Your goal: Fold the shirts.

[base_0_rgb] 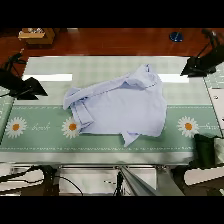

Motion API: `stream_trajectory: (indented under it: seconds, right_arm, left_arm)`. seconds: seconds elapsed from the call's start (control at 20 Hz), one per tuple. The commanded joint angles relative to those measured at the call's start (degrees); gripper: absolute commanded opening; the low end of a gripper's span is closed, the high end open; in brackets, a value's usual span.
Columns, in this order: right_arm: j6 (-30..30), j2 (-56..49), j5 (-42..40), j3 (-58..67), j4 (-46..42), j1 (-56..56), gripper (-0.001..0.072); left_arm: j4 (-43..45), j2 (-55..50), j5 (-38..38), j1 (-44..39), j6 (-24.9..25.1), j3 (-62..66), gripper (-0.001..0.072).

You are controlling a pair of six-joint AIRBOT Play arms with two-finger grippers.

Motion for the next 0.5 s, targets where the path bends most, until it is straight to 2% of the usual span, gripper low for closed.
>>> stream_trajectory:
  seconds: [0.0,0.2,0.45]
  right_arm:
    - [-3.3,3.5,0.1,-13.8,5.7,-2.6,0.0448]
    - [-6.5,10.8,-9.7,-29.9,5.9,-2.4,0.0447]
    - [-8.2,16.0,-13.2,-41.1,5.9,-2.4,0.0448]
  left_arm:
    - [-4.3,1.1,-1.4,-3.7,1.0,-7.9,0.0641]
    - [-6.1,1.0,5.4,-12.3,1.3,-14.0,0.0641]
    - [-6.2,0.5,13.4,-22.6,1.3,-15.0,0.0640]
